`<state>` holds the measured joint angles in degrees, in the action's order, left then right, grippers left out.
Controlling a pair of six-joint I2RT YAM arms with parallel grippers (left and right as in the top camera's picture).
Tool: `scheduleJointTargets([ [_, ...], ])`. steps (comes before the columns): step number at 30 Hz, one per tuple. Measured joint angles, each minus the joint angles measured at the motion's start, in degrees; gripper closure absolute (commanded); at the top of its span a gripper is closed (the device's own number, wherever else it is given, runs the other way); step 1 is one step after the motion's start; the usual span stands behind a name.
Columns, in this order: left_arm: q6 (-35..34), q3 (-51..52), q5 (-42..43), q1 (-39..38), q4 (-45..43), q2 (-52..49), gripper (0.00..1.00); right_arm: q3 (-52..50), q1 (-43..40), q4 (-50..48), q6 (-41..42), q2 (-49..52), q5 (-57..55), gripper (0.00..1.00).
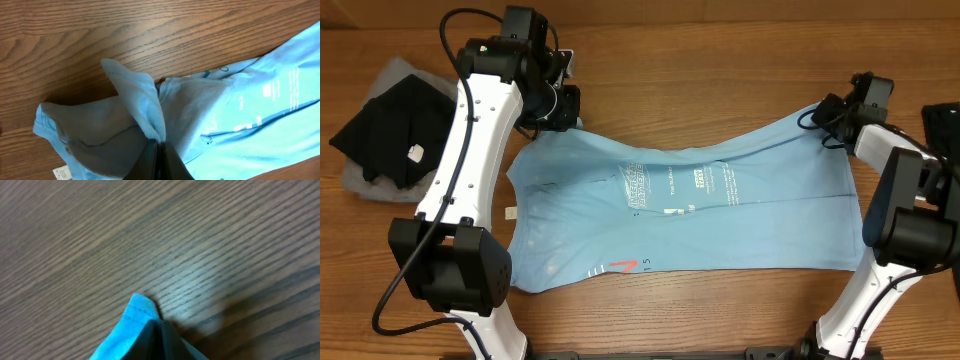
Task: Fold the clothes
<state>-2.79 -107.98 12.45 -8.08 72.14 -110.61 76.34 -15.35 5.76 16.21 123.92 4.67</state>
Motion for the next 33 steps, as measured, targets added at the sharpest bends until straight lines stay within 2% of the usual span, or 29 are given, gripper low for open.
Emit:
scheduleJointTargets([
  [9, 0.0, 0.0, 0.0, 0.0, 0.02, 0.0, 0.95, 0.81, -0.83, 7.17, 0.04, -2.86, 0.0, 0.96],
  [20, 0.0, 0.0, 0.0, 0.0, 0.07, 0.0, 0.96, 1.27, -5.14, 11.72, 0.04, -14.21, 0.72, 0.96],
  [33, 0.07, 0.0, -1.09, 0.0, 6.43, 0.0, 0.96, 1.4, -6.08, 21.99, 0.09, -14.93, 4.02, 0.96],
])
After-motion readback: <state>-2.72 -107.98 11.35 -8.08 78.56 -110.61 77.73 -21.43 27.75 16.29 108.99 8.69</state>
